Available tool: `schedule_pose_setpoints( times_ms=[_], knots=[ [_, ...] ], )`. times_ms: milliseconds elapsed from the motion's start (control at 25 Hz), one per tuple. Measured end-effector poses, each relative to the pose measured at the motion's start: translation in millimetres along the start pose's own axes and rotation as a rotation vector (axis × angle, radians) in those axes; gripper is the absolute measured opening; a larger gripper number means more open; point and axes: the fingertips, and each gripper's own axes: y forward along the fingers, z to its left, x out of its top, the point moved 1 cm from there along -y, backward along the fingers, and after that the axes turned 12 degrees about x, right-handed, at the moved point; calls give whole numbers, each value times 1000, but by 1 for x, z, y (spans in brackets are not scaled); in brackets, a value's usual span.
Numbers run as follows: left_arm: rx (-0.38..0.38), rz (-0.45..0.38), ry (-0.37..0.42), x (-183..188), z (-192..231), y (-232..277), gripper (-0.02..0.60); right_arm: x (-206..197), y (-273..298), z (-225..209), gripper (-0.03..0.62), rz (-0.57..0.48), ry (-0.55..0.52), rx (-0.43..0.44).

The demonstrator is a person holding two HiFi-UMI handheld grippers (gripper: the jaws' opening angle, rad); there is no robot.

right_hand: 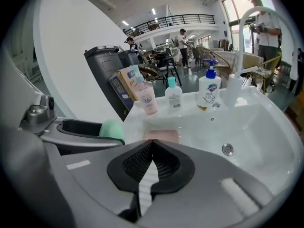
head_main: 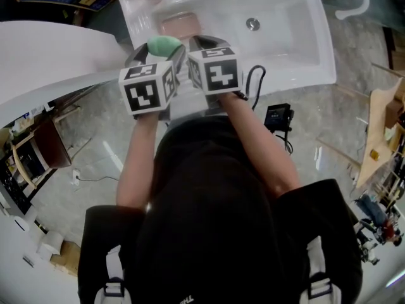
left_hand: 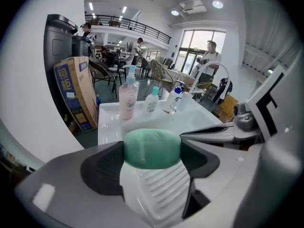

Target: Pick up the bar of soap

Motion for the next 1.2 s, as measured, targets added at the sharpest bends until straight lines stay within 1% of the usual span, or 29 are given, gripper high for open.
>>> schedule_pose_setpoints(
  times_ms=[240, 560, 920, 1200],
  knots=[
    [13, -21, 1, 5, -9, -5, 379, 7, -4, 3, 15, -14, -24, 31],
    [38, -34, -1, 3, -33, -20, 379, -1, -29, -5, 15, -23, -38, 48],
    [62, -66, -25, -19, -81, -59, 379, -28, -86, -20, 15, -47, -67, 57],
    [85, -103, -44, -42, -107, -94, 379, -50, -122, -12, 15, -78, -108, 77]
  ],
)
